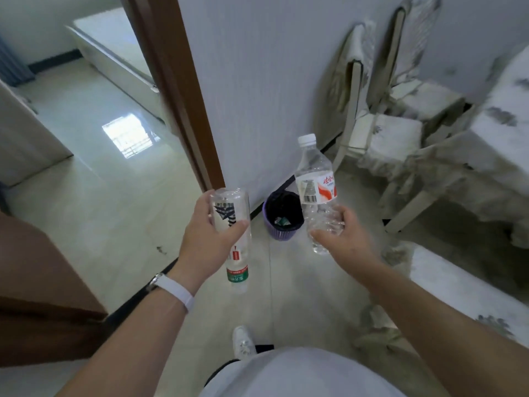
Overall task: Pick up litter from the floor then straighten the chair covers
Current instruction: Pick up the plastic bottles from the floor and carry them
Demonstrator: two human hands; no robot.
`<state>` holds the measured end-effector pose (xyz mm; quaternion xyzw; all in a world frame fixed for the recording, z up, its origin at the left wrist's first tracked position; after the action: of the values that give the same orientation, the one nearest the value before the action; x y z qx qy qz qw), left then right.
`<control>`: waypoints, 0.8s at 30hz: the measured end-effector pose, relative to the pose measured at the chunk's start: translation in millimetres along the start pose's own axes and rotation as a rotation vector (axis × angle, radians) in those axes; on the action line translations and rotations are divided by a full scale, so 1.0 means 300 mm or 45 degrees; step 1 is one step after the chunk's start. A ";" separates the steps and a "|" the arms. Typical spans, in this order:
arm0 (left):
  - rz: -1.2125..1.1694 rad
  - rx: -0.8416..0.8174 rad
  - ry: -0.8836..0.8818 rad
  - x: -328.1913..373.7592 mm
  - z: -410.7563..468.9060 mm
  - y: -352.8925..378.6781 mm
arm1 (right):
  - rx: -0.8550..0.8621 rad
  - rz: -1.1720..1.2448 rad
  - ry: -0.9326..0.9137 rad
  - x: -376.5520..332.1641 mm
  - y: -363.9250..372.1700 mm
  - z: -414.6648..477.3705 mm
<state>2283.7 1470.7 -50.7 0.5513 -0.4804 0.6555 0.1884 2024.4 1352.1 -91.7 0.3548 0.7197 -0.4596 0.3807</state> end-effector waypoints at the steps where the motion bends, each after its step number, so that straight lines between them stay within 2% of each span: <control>1: 0.000 -0.027 0.011 -0.003 0.055 -0.010 | 0.033 0.005 0.007 -0.025 0.014 0.026; 8: 0.006 -0.179 0.069 0.013 0.382 0.003 | 0.228 -0.014 0.034 -0.115 0.012 0.172; 15: 0.102 -0.320 0.091 -0.007 0.644 0.144 | 0.351 0.013 0.148 -0.052 0.005 0.346; 24: 0.111 -0.421 -0.100 -0.050 1.048 0.367 | 0.242 0.111 0.269 0.001 0.077 0.808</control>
<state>2373.2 1160.0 -132.6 0.5166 -0.6121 0.5531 0.2292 2098.0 1133.9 -170.6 0.4665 0.6931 -0.4687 0.2870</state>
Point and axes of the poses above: each hand's wrist, its own z-axis towards the middle knuckle, its own y-axis out of the palm, x = y × z, the point moved 8 cm from there along z, towards the middle knuckle, and after that the axes turned 2 degrees about y, right-handed, at the moved point
